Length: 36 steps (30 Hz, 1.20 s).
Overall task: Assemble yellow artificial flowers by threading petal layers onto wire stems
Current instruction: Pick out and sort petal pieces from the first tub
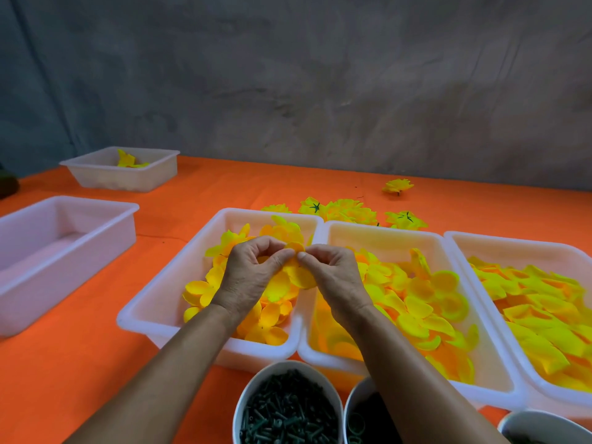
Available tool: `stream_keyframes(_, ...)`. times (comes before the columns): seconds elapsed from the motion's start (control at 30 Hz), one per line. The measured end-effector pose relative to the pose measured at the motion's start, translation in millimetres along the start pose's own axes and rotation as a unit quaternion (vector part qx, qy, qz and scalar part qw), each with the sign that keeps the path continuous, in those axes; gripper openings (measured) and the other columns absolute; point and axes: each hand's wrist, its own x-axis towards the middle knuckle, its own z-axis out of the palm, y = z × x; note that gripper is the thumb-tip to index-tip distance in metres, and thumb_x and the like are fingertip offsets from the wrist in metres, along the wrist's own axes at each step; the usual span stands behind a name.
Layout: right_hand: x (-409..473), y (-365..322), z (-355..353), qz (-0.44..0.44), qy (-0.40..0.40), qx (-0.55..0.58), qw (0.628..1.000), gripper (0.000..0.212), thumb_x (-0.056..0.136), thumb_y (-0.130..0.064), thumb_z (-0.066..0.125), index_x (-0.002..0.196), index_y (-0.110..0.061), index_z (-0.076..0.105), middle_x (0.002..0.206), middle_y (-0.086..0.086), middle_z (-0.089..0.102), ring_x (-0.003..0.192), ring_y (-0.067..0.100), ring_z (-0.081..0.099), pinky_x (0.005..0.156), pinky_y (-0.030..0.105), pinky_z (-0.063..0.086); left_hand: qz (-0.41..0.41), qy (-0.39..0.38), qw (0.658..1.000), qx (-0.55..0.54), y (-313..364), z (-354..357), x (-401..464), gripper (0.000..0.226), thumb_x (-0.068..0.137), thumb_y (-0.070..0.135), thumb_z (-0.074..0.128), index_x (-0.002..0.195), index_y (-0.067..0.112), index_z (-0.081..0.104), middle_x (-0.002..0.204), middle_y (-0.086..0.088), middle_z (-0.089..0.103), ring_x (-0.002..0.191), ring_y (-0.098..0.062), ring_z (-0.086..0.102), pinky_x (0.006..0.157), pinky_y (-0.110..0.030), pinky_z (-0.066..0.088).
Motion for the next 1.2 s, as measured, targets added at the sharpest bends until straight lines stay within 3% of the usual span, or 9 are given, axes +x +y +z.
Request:
stream_keyframes(0.1, 1.6, -0.1, -3.0, 0.030, 0.046, 0.046, 0.997, 0.016, 0.085, -0.006, 0.065, 0.070, -0.008, 0.066, 0.064, 0.008, 0.056, 0.060, 0.014, 0.048, 0.054, 0.023, 0.039, -0.011, -0.001, 1.000, -0.026, 3.1, 0.9, -0.3, 0.014, 0.078, 0.011, 0.074, 0.082, 0.017, 0.061, 0.069, 0.003, 0.064, 0.054, -0.002, 0.054, 0.047, -0.017, 0.044)
stream_keyframes(0.33, 2.0, 1.0, -3.7, 0.019, 0.061, 0.042, 0.997, 0.015, 0.080, -0.005, 0.071, 0.066, -0.006, 0.066, 0.062, 0.008, 0.056, 0.059, 0.013, 0.048, 0.053, 0.019, 0.040, -0.035, -0.010, 0.998, -0.043, -1.6, -1.6, 0.8, 0.014, 0.078, 0.008, 0.072, 0.069, 0.006, 0.062, 0.047, 0.006, 0.051, 0.041, -0.007, 0.041, 0.042, -0.018, 0.036)
stream_keyframes(0.53, 0.6, -2.8, -2.7, 0.034, -0.006, 0.087, 0.996, 0.017, 0.079, -0.009, 0.072, 0.064, -0.008, 0.064, 0.067, 0.015, 0.058, 0.064, 0.020, 0.048, 0.057, 0.026, 0.038, -0.035, 0.000, 0.997, -0.066, -2.7, -0.4, 1.9, 0.017, 0.082, 0.003, 0.067, 0.071, 0.016, 0.067, 0.059, 0.012, 0.063, 0.061, 0.003, 0.054, 0.062, -0.011, 0.045)
stream_keyframes(0.67, 0.9, -3.1, -3.6, 0.021, -0.008, 0.085, 0.996, 0.024, 0.078, -0.005, 0.072, 0.058, -0.011, 0.060, 0.047, -0.007, 0.053, 0.046, 0.003, 0.045, 0.047, 0.014, 0.037, -0.015, 0.006, 0.999, -0.051, -1.3, -1.1, 1.7, 0.018, 0.079, 0.003, 0.070, 0.073, 0.017, 0.063, 0.064, 0.013, 0.060, 0.063, 0.002, 0.052, 0.062, -0.012, 0.043)
stream_keyframes(0.8, 0.0, -4.1, -3.0, 0.007, -0.024, 0.099, 0.995, 0.019, 0.076, -0.008, 0.074, 0.061, -0.010, 0.062, 0.047, -0.007, 0.055, 0.045, 0.004, 0.047, 0.049, 0.014, 0.039, 0.001, -0.002, 1.000, -0.006, 0.0, -1.8, 0.7, 0.016, 0.078, 0.009, 0.073, 0.072, 0.019, 0.063, 0.064, 0.012, 0.057, 0.066, -0.010, 0.050, 0.059, -0.024, 0.043)
stream_keyframes(1.0, -0.5, -4.1, -2.6, 0.017, -0.043, 0.129, 0.991, 0.006, 0.078, -0.013, 0.071, 0.075, -0.008, 0.071, 0.056, -0.003, 0.064, 0.053, 0.008, 0.056, 0.057, 0.019, 0.046, -0.005, -0.012, 1.000, -0.017, 1.9, -1.4, -0.4, 0.001, 0.083, 0.009, 0.068, 0.082, 0.008, 0.068, 0.075, -0.017, 0.065, 0.066, -0.020, 0.054, 0.059, -0.029, 0.047)
stream_keyframes(1.2, 0.9, -3.0, -2.4, 0.017, -0.042, 0.125, 0.991, 0.006, 0.079, -0.013, 0.070, 0.076, -0.008, 0.070, 0.055, -0.005, 0.063, 0.053, 0.006, 0.055, 0.058, 0.019, 0.047, -0.004, -0.014, 1.000, -0.016, 4.2, -0.7, -1.6, 0.009, 0.083, 0.007, 0.067, 0.077, 0.014, 0.068, 0.065, 0.005, 0.063, 0.058, -0.004, 0.053, 0.053, -0.018, 0.045)
